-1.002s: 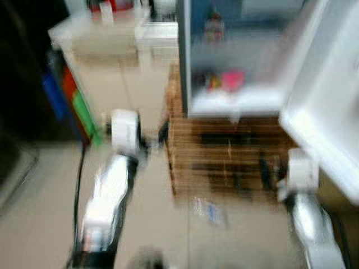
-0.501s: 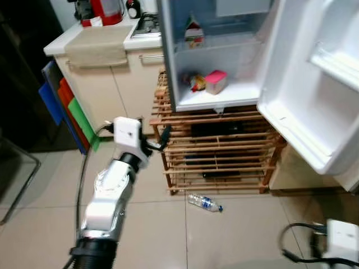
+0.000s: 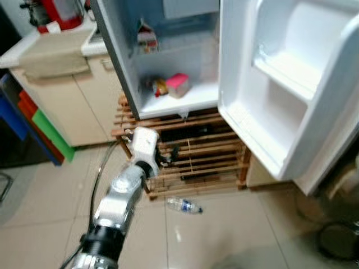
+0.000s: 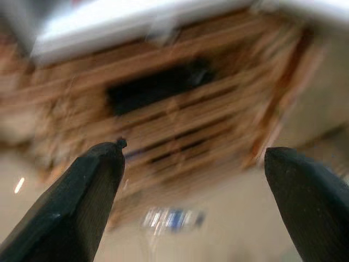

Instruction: Restocking fridge

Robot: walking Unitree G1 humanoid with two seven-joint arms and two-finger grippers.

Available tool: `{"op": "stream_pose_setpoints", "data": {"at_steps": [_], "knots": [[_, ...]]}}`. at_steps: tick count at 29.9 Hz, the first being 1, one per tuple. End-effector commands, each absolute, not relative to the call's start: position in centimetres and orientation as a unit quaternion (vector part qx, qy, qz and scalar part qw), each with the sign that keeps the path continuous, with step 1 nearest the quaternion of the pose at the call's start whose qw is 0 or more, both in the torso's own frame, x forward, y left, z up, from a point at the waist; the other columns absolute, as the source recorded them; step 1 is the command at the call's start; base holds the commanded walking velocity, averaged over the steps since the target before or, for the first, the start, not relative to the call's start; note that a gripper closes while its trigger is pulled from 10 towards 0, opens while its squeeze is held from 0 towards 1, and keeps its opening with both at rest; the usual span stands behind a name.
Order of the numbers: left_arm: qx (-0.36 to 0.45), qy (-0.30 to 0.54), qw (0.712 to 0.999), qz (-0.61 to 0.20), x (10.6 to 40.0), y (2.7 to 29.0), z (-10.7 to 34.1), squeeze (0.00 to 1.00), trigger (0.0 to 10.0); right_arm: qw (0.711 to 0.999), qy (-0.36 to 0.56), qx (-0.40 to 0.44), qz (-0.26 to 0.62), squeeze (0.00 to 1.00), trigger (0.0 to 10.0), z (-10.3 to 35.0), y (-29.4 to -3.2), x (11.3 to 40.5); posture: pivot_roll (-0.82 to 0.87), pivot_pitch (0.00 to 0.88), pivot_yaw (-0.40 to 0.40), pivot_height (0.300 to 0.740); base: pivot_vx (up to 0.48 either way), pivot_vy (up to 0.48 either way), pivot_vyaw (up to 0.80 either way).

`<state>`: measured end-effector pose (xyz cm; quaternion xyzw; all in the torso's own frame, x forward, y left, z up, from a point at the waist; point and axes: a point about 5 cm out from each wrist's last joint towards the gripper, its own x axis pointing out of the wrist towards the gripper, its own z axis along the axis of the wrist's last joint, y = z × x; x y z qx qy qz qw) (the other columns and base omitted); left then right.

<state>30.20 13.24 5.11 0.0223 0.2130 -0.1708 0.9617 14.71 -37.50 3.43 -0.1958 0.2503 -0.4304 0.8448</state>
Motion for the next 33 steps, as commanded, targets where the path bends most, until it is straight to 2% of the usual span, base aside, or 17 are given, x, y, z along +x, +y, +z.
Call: {"op": "stream_pose_setpoints", "data": {"at_steps": [1,3,6,9,12,15,18,19,20,23,24,25,27,28,29,32,33], "knots": [[0.029,0.247,0.956,-0.155,29.8,14.5,4.1,0.0,10.0,0.84,0.246,-0.188,-0.446,0.05,10.0,3.5,-37.9,14.5,-0.24,0.0,0.126,0.74,0.0,0.0,0.0],[0.035,0.28,0.947,-0.154,29.5,14.8,3.1,0.0,10.0,0.843,0.219,-0.187,-0.454,0.05,10.0,4.8,-38.6,15.5,-0.24,0.0,0.128,0.74,0.0,0.0,0.0],[0.07,0.311,0.934,-0.164,29.1,14.9,2.0,0.0,10.0,0.871,0.157,-0.18,-0.43,0.05,10.0,7.2,-38.4,18.2,-0.24,0.0,0.131,0.74,0.0,0.0,0.0],[0.126,0.356,0.903,-0.204,28.3,14.8,0.4,0.0,10.0,0.906,0.077,-0.185,-0.373,0.04,10.0,10.3,-36.5,21.7,-0.24,0.0,0.129,0.74,0.0,0.0,0.0],[0.14,0.371,0.893,-0.211,28.1,15.0,-0.1,0.0,10.0,0.926,0.046,-0.17,-0.334,0.04,10.0,11.4,-34.8,23.3,-0.24,0.0,0.126,0.74,0.0,0.0,0.0],[0.158,0.384,0.882,-0.224,27.6,15.3,-0.7,0.0,10.0,0.963,0.026,-0.123,-0.238,0.04,10.0,11.8,-30.8,24.8,-0.24,0.0,0.123,0.74,0.0,0.0,0.0],[0.189,0.4,0.861,-0.252,26.7,15.6,-1.5,0.0,10.0,0.992,0.028,-0.07,-0.098,0.04,10.0,11.8,-25.1,25.4,-0.24,0.0,0.122,0.74,0.0,0.0,0.0],[0.189,0.4,0.861,-0.252,26.7,15.6,-1.5,0.0,10.0,0.992,0.028,-0.07,-0.098,0.04,10.0,11.8,-25.1,25.4,-0.24,0.0,0.122,0.74,0.0,0.0,0.0],[0.199,0.431,0.833,-0.284,25.3,16.2,-2.7,0.0,10.0,0.998,0.045,-0.006,0.04,0.04,10.0,12.1,-20.4,24.7,-0.24,0.0,0.128,0.74,0.0,0.0,0.0],[0.203,0.444,0.821,-0.295,24.8,16.4,-3.1,0.0,10.0,0.995,0.048,0.014,0.087,0.04,10.0,12.4,-19.0,24.2,-0.24,0.0,0.128,0.74,0.0,0.0,0.0],[0.227,0.459,0.8,-0.312,24.1,17.0,-3.7,0.0,10.0,0.986,0.057,0.059,0.144,0.04,10.0,12.9,-17.7,23.7,-0.25,0.0,0.139,0.74,0.0,0.0,0.0],[0.227,0.459,0.8,-0.312,24.1,17.0,-3.7,0.0,10.0,0.986,0.057,0.059,0.144,0.04,10.0,12.9,-17.7,23.7,-0.25,0.0,0.139,0.74,0.0,0.0,0.0],[0.246,0.484,0.779,-0.314,22.7,17.8,-4.9,0.0,10.0,0.968,0.072,0.108,0.217,0.01,10.0,13.5,-17.2,22.8,-0.25,0.0,0.153,0.74,0.0,0.0,0.0],[0.25,0.484,0.779,-0.31,22.3,17.8,-5.3,0.0,10.0,0.976,0.079,0.101,0.173,0.0,10.0,13.0,-18.7,23.4,-0.25,0.0,0.154,0.74,0.0,0.0,0.0],[0.25,0.484,0.779,-0.31,22.3,17.8,-5.3,0.0,10.0,0.976,0.079,0.101,0.173,0.0,10.0,13.0,-18.7,23.4,-0.25,0.0,0.154,0.74,0.0,0.0,0.0],[0.244,0.447,0.814,-0.279,22.9,16.9,-5.4,0.0,10.0,0.995,0.092,0.029,-0.017,0.0,10.0,11.6,-23.7,24.6,-0.24,0.0,0.155,0.74,0.0,0.0,0.0],[0.244,0.447,0.814,-0.279,22.9,16.9,-5.4,0.0,10.0,0.995,0.092,0.029,-0.017,0.0,10.0,11.6,-23.7,24.6,-0.24,0.0,0.155,0.74,0.0,0.0,0.0]]}}
